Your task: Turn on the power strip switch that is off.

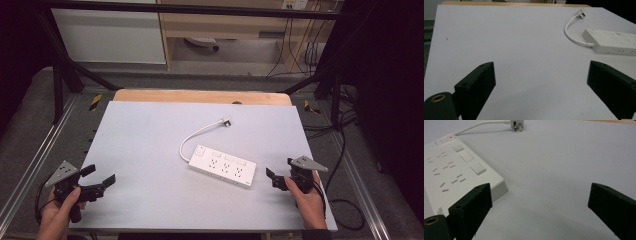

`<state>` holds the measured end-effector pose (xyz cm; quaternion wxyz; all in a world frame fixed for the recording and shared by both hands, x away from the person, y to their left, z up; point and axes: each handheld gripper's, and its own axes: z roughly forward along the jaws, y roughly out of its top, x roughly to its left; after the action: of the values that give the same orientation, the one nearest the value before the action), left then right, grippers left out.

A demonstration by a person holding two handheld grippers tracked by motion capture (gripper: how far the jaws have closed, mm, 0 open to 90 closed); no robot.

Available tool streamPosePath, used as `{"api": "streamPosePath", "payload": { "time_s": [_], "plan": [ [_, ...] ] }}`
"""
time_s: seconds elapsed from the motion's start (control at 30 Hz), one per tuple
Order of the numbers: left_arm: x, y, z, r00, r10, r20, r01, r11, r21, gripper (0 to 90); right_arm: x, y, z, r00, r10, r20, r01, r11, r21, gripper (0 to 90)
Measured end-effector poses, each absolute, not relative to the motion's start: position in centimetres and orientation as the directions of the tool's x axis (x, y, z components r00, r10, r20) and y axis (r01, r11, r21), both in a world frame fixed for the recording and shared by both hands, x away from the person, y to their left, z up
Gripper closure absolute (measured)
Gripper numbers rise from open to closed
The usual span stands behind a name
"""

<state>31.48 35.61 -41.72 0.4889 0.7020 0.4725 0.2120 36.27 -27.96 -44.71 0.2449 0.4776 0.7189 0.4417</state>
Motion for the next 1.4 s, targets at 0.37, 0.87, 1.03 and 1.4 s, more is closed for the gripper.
{"api": "streamPosePath", "payload": {
  "time_s": [0.37,0.87,1.03,1.4],
  "plan": [
    [31.4,35.0,-41.7,0.482,0.862,-0.157,0.465,-0.099,0.880,8.1,36.1,-28.1,-43.8,-0.407,0.907,0.105,0.506,0.128,0.853,3.8],
    [31.6,35.0,-41.8,0.485,0.862,-0.149,0.478,-0.118,0.871,8.3,35.7,-27.1,-42.4,-0.437,0.890,0.130,0.540,0.144,0.830,3.8],
    [31.5,35.1,-41.8,0.486,0.861,-0.150,0.477,-0.117,0.871,8.2,35.6,-26.8,-41.4,-0.447,0.887,0.114,0.510,0.148,0.848,4.2],
    [31.6,35.0,-41.8,0.487,0.861,-0.150,0.480,-0.120,0.869,8.2,36.1,-26.0,-40.0,-0.425,0.895,0.133,0.491,0.105,0.865,3.5]
  ]
}}
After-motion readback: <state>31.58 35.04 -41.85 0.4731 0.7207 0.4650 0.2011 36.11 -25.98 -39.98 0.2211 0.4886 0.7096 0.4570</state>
